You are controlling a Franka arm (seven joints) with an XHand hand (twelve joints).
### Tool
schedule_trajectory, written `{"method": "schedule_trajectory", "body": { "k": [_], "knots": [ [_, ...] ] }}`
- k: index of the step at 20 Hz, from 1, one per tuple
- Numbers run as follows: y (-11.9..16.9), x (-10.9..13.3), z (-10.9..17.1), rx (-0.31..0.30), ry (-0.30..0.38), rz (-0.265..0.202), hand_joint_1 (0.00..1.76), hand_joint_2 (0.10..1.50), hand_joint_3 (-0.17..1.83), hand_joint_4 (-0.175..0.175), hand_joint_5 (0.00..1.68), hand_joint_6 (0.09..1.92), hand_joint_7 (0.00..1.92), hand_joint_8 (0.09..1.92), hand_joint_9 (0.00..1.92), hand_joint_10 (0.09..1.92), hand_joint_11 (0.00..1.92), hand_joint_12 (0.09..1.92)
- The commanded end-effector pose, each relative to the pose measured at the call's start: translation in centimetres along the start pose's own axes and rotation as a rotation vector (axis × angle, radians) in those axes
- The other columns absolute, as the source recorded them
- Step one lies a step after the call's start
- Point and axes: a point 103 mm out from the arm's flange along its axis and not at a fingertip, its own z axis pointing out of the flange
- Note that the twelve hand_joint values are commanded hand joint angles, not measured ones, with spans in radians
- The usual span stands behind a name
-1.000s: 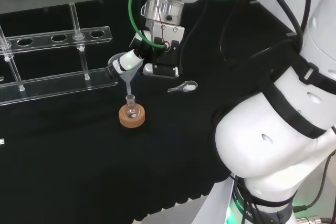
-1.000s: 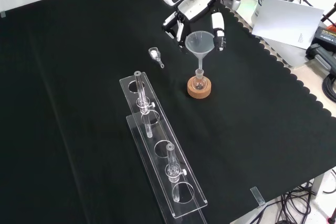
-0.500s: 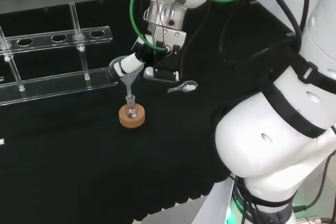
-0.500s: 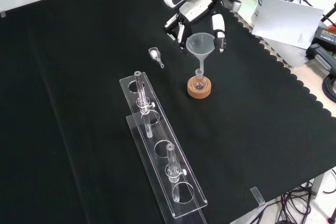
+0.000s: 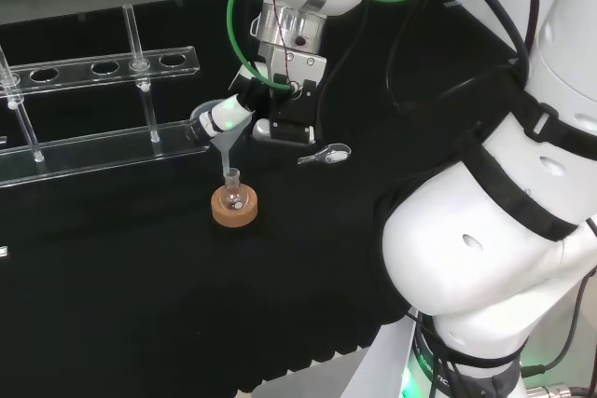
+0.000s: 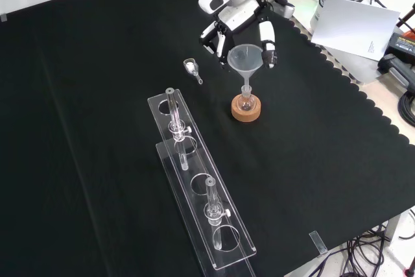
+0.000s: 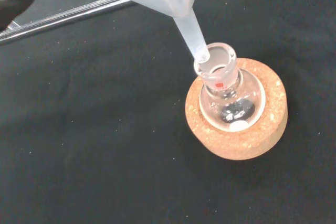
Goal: Place the funnel on the round-bottom flask.
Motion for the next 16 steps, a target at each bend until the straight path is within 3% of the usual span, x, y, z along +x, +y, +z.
{"method": "schedule_trajectory", "body": {
  "k": [1, 11, 16],
  "knots": [
    [0.42, -0.61, -0.43, -0.001, -0.004, 0.002, 1.08, 0.7, 0.68, 0.175, 1.14, 0.9, 1.43, 0.61, 1.2, 0.12, 0.01, 1.59],
    [0.92, 0.21, 0.07, 0.015, -0.009, -0.016, 1.08, 0.7, 0.68, 0.175, 1.14, 0.9, 1.43, 0.61, 1.2, 0.12, 0.0, 1.59],
    [0.74, -0.1, 0.35, 0.017, -0.007, -0.003, 1.08, 0.71, 0.68, 0.175, 1.14, 0.91, 1.43, 0.61, 1.2, 0.12, 0.0, 1.59]
  ]
}}
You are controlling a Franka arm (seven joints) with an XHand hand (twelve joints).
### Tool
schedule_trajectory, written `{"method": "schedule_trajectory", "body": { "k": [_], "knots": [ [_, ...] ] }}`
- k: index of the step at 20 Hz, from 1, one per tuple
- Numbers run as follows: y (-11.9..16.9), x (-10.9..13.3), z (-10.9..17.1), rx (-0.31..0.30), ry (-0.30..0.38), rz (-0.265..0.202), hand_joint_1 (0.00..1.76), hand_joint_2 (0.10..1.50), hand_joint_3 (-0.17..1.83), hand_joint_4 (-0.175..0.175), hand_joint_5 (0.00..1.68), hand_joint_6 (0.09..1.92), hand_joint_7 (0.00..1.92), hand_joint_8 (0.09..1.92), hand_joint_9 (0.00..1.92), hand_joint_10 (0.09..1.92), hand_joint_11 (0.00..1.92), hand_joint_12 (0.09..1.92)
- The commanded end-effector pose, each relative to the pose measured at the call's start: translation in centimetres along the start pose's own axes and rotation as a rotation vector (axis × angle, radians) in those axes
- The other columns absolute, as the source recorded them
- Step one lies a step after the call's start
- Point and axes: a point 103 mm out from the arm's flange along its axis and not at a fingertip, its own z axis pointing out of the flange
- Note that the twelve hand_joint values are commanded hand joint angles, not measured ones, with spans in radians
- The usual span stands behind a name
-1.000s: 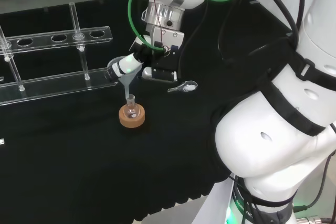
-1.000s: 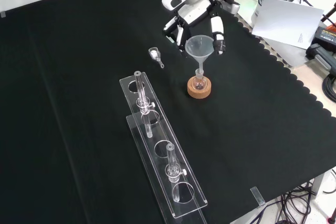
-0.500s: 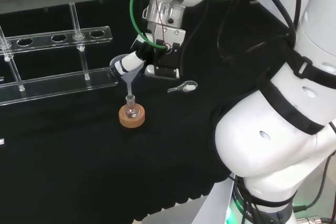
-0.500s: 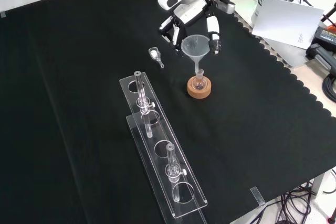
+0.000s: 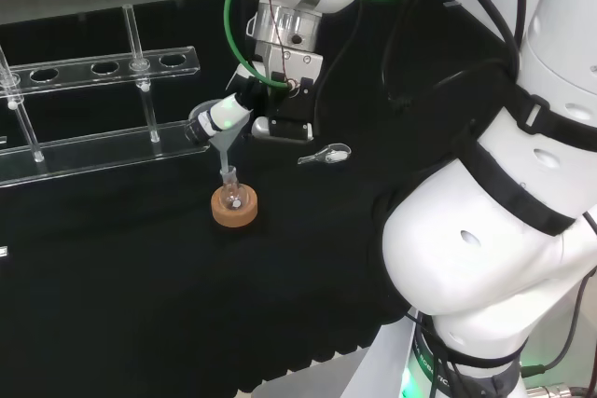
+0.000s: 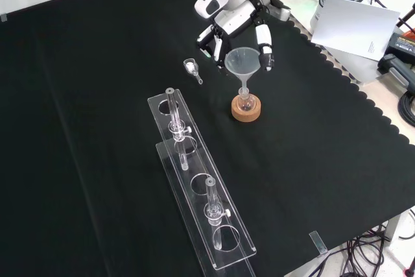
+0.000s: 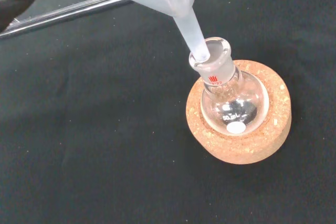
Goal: Place the funnel on the round-bottom flask.
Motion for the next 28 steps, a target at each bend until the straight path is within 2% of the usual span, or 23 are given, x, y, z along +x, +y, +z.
{"method": "schedule_trajectory", "body": {
  "k": [1, 4, 8, 12, 14, 19, 23, 28],
  "knots": [
    [-0.2, -0.3, 0.2, 0.003, 0.004, 0.011, 1.07, 0.71, 0.68, 0.175, 1.14, 0.91, 1.43, 0.61, 1.2, 0.12, 0.0, 1.59],
    [-0.3, -0.9, 1.1, 0.01, 0.016, 0.026, 1.07, 0.71, 0.67, 0.175, 1.13, 0.91, 1.43, 0.61, 1.2, 0.12, 0.0, 1.59],
    [0.1, -1.0, 2.0, 0.003, 0.0, 0.02, 1.07, 0.71, 0.67, 0.175, 1.13, 0.91, 1.43, 0.61, 1.2, 0.12, 0.0, 1.59],
    [0.4, -1.4, 2.9, 0.011, 0.032, 0.032, 1.07, 0.71, 0.67, 0.175, 1.13, 0.91, 1.43, 0.61, 1.2, 0.12, 0.0, 1.59],
    [0.3, -1.6, 3.5, 0.016, 0.018, 0.032, 1.07, 0.71, 0.67, 0.175, 1.13, 0.91, 1.43, 0.61, 1.2, 0.11, 0.0, 1.58],
    [0.3, -1.7, 3.7, 0.013, 0.02, 0.031, 1.07, 0.71, 0.67, 0.175, 1.13, 0.91, 1.43, 0.61, 1.19, 0.11, 0.0, 1.56],
    [0.3, -1.3, 4.0, 0.011, 0.006, 0.007, 1.07, 0.71, 0.67, 0.175, 1.13, 0.91, 1.43, 0.61, 1.19, 0.11, 0.0, 1.56],
    [0.2, -1.5, 3.9, 0.015, 0.001, 0.016, 1.07, 0.73, 0.65, 0.175, 1.12, 0.92, 1.42, 0.61, 1.16, 0.09, 0.0, 1.53]
  ]
}}
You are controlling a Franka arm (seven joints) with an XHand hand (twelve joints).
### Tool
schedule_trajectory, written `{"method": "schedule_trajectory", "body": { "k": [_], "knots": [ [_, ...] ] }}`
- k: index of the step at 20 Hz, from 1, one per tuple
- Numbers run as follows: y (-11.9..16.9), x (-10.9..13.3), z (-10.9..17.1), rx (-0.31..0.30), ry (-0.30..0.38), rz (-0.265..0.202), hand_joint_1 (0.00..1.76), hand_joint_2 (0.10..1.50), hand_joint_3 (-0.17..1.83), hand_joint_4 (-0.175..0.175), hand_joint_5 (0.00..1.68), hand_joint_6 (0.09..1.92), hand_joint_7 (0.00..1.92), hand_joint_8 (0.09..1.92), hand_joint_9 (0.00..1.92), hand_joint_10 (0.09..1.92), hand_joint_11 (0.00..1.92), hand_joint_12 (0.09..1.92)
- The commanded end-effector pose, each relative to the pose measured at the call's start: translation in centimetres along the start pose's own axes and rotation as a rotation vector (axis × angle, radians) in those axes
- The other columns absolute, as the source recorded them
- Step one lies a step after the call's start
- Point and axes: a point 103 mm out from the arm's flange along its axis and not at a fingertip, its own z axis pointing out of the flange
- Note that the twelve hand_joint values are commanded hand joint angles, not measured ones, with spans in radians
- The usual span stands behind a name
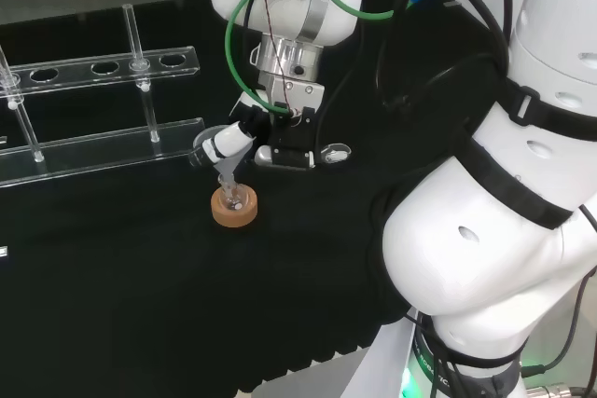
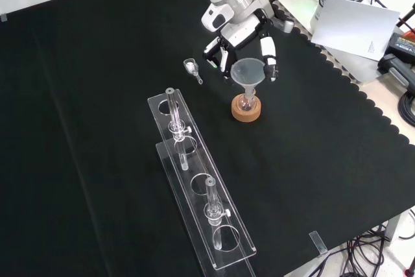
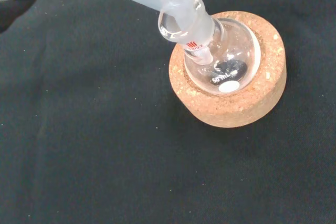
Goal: Place the funnel on the round-bottom flask.
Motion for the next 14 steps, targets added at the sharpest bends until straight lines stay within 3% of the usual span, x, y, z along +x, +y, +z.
{"method": "schedule_trajectory", "body": {
  "k": [1, 10, 14],
  "knots": [
    [-0.08, -0.04, -0.01, -0.001, -0.009, 0.01, 1.07, 0.73, 0.64, 0.175, 1.12, 0.93, 1.41, 0.61, 1.15, 0.09, 0.0, 1.52],
    [0.15, -0.67, 0.04, 0.006, -0.003, 0.01, 1.07, 0.74, 0.63, 0.175, 1.11, 0.93, 1.4, 0.6, 1.13, 0.09, 0.0, 1.51],
    [0.06, -0.96, 0.21, 0.018, 0.005, 0.015, 1.05, 0.8, 0.53, 0.175, 1.09, 0.93, 1.36, 0.59, 1.08, 0.09, 0.0, 1.5]
  ]
}}
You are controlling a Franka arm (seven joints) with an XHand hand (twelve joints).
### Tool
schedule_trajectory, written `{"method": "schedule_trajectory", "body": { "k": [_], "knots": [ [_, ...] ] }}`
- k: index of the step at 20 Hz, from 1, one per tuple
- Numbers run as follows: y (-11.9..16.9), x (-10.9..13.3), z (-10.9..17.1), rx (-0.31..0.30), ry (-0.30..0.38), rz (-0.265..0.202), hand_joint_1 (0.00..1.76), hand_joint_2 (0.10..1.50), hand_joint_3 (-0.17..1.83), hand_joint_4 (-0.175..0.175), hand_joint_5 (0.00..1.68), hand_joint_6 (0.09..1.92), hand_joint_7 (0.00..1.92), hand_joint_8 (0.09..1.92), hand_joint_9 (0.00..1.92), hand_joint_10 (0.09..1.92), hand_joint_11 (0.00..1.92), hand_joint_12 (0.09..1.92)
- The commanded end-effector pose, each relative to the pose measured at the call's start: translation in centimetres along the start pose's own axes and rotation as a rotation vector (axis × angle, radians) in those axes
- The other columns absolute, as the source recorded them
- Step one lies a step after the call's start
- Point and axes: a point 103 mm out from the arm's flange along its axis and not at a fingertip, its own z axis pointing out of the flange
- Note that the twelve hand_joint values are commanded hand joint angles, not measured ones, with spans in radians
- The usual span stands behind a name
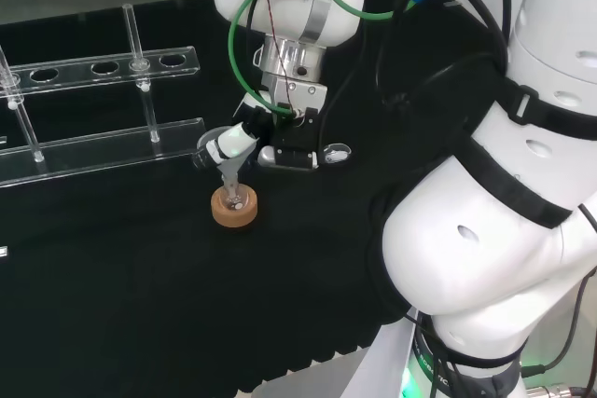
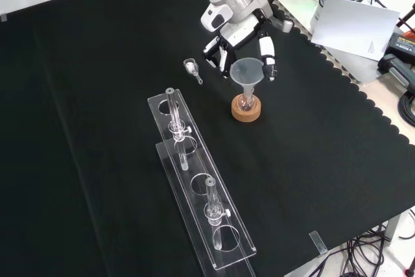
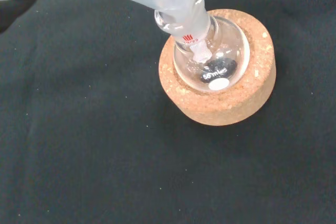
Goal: Place the funnel on the round-bottom flask.
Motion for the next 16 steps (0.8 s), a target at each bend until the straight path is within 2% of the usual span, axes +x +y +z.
{"method": "schedule_trajectory", "body": {
  "k": [1, 3, 13, 16],
  "knots": [
    [-0.03, -0.4, 0.27, 0.018, 0.009, 0.009, 1.05, 0.83, 0.48, 0.175, 1.08, 0.93, 1.34, 0.56, 1.06, 0.09, 0.0, 1.49],
    [-0.06, -0.41, 0.38, 0.021, 0.011, 0.01, 1.04, 0.88, 0.4, 0.175, 1.06, 0.92, 1.3, 0.52, 1.03, 0.09, 0.0, 1.49],
    [0.0, -0.27, 0.36, 0.023, 0.018, 0.01, 1.03, 0.96, 0.25, 0.175, 1.04, 0.92, 1.22, 0.42, 0.98, 0.09, 0.0, 1.48],
    [0.11, -0.26, 0.33, 0.026, 0.012, 0.011, 0.9, 0.73, 0.62, 0.13, 1.01, 0.68, 1.2, 0.36, 0.98, 0.09, 0.0, 1.48]
  ]
}}
